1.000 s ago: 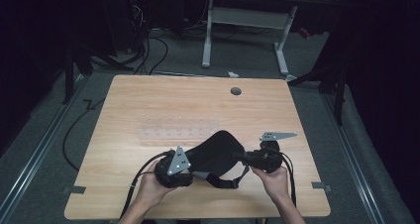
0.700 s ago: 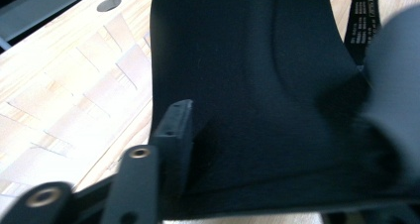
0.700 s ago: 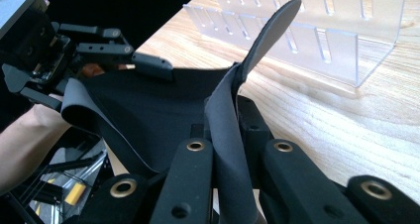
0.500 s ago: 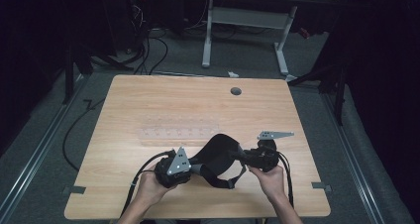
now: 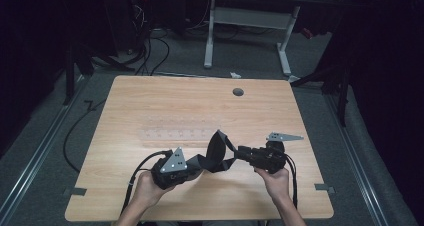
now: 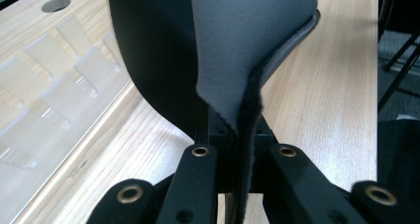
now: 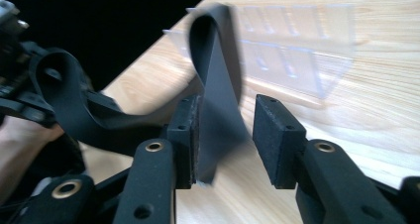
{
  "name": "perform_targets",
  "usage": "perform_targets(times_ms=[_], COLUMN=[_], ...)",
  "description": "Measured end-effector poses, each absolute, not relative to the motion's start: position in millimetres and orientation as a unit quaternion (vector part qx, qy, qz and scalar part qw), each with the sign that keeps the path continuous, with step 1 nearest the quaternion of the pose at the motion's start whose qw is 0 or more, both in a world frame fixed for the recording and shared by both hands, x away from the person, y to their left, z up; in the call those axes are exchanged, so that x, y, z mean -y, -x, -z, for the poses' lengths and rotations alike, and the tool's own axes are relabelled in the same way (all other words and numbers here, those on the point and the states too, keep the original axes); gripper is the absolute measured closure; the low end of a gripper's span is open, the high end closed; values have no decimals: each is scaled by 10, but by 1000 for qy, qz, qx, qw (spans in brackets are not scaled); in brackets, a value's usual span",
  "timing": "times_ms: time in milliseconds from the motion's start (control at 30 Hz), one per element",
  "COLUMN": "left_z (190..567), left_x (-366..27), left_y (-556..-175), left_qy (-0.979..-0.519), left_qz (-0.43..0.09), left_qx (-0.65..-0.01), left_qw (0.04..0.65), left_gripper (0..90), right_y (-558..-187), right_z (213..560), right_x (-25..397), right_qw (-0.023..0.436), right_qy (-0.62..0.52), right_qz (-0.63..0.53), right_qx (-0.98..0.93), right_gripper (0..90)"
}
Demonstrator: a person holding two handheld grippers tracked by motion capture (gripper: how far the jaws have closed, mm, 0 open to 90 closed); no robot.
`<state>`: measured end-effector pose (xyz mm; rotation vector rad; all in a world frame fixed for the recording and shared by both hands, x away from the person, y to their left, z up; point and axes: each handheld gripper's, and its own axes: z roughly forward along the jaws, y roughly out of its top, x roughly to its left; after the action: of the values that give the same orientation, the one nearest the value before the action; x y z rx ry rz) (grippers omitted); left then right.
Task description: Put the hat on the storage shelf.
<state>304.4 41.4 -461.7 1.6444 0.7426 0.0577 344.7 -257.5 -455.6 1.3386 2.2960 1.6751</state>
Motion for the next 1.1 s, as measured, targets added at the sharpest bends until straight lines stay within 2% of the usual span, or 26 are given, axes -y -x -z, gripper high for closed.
perform_targets(times_ms=[200,367,600,667,800,1100], left_z=[4568,4524,4478,4463,4441,4323], left_x=[-494,-562,-657,-672,-711,-871], left_y=[-3084,-3124,-3175,-3194,-3216,-3263], left_qy=[-691,-675,-652,-645,-636,-613], left_qz=[-12,-12,-22,-22,-26,-43], left_qx=[-346,-365,-383,-389,-393,-409], left_qw=[635,641,654,657,664,674], left_gripper=[864,864,864,864,864,863], right_y=[-3423,-3434,-3465,-3469,-3495,-3529], right_z=[4721,4983,5152,5187,5256,5306], right_x=[2686,2759,2827,2814,2819,2864], right_qw=[58,149,191,228,242,229], right_qy=[-453,-473,-492,-488,-495,-512], right_qz=[-497,-434,-396,-365,-346,-326], right_qx=[-738,-752,-752,-759,-759,-761], right_gripper=[562,537,477,459,452,442])
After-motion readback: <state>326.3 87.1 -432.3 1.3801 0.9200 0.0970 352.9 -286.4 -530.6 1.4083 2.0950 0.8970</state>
